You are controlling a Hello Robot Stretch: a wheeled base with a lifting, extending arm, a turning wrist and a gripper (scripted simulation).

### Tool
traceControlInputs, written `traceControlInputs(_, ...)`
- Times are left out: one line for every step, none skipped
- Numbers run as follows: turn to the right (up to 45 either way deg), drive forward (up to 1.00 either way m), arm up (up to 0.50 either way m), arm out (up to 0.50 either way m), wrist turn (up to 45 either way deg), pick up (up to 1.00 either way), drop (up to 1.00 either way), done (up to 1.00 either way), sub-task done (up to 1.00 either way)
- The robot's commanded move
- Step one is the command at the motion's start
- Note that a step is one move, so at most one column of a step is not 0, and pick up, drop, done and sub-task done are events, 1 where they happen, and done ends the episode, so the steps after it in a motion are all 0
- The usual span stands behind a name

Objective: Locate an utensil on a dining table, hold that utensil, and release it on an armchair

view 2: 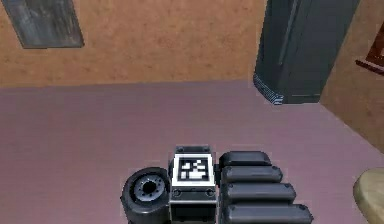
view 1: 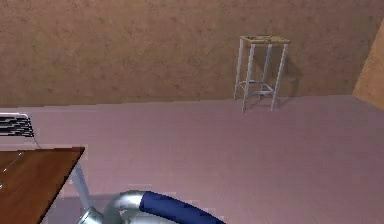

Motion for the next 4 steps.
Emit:
traceControlInputs(-3.0,0.00,0.00,0.00,0.0,0.00,0.00,0.00,0.00)
traceControlInputs(0.0,1.00,0.00,0.00,0.0,0.00,0.00,0.00,0.00)
traceControlInputs(-6.0,0.00,0.00,0.00,0.0,0.00,0.00,0.00,0.00)
traceControlInputs(0.0,0.35,0.00,0.00,0.0,0.00,0.00,0.00,0.00)
